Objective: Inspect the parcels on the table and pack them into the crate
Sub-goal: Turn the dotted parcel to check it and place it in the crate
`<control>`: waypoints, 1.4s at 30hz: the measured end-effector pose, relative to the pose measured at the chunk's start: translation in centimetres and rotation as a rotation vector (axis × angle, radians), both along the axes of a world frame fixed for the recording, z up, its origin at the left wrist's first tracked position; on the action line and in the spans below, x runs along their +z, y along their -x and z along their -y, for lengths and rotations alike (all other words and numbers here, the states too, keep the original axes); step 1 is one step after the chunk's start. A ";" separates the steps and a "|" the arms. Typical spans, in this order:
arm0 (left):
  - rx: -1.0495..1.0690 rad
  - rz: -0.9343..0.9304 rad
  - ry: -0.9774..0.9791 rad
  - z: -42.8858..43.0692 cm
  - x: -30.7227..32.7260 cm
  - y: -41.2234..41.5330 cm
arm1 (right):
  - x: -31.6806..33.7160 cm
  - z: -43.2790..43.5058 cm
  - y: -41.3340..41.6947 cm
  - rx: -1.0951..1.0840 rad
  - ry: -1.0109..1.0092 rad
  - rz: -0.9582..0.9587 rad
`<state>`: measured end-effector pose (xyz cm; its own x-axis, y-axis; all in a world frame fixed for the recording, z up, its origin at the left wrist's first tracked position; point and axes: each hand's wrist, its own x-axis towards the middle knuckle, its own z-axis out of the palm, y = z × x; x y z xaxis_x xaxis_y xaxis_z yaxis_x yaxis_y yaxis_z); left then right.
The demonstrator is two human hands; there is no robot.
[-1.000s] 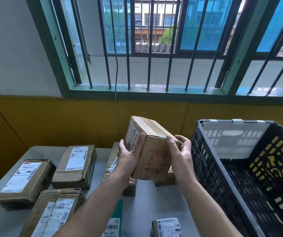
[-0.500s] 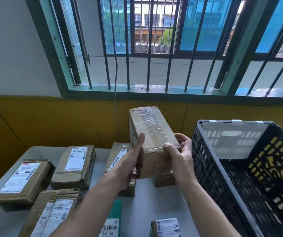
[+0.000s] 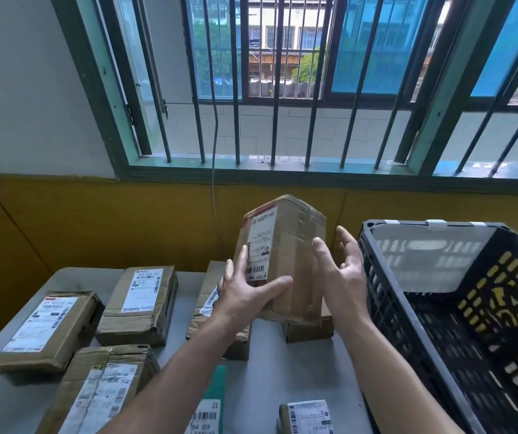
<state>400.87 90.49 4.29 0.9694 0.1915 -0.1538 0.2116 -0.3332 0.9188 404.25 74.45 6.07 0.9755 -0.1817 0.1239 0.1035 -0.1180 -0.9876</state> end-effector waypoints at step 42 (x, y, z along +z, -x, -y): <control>0.368 0.294 0.384 2.4 1.6 3.8 | 1.3 3.9 -0.3 0.144 -0.005 -0.112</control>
<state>397.10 88.13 5.87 0.8623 0.5062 -0.0142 -0.0309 0.0807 0.9963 404.53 70.58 7.35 0.9991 -0.0398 0.0122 0.0079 -0.1046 -0.9945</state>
